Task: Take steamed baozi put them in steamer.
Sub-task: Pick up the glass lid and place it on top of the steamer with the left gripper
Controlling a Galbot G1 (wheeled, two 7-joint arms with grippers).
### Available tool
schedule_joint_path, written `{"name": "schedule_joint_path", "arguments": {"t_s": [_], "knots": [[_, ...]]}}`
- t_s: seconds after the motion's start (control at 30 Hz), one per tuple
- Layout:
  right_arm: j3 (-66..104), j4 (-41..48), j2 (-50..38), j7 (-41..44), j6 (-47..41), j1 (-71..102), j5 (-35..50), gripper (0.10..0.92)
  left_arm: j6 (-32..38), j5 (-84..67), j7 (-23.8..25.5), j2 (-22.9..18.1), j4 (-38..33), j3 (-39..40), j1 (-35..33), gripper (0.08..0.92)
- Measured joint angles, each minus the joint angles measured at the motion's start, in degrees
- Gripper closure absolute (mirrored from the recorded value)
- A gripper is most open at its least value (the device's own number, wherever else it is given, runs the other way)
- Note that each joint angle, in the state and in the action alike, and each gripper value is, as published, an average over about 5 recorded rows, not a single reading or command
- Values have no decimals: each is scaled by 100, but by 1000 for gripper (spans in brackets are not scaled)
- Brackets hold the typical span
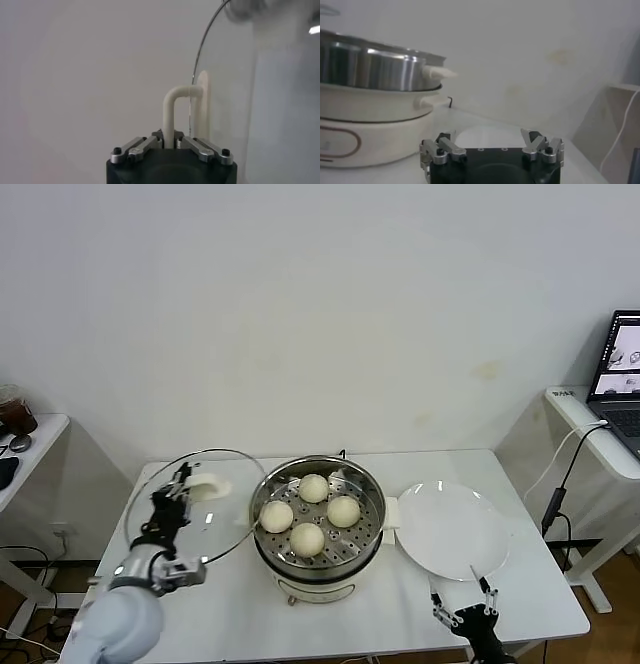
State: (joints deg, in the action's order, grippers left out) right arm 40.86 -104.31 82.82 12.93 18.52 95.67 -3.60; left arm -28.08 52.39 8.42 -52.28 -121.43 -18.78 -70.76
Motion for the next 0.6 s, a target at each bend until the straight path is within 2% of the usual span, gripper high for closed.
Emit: {"name": "schedule_joint_path", "arguments": {"t_s": [0.3,0.6], "knots": [[-79,230,83,-86,73,-157,-362,203,-553,783,591,-597,195,1222,1078,828],[-87,351,92,-151,155,-226,-548,203,-682,1858,985,-1354,541,1941,1439,828]]}}
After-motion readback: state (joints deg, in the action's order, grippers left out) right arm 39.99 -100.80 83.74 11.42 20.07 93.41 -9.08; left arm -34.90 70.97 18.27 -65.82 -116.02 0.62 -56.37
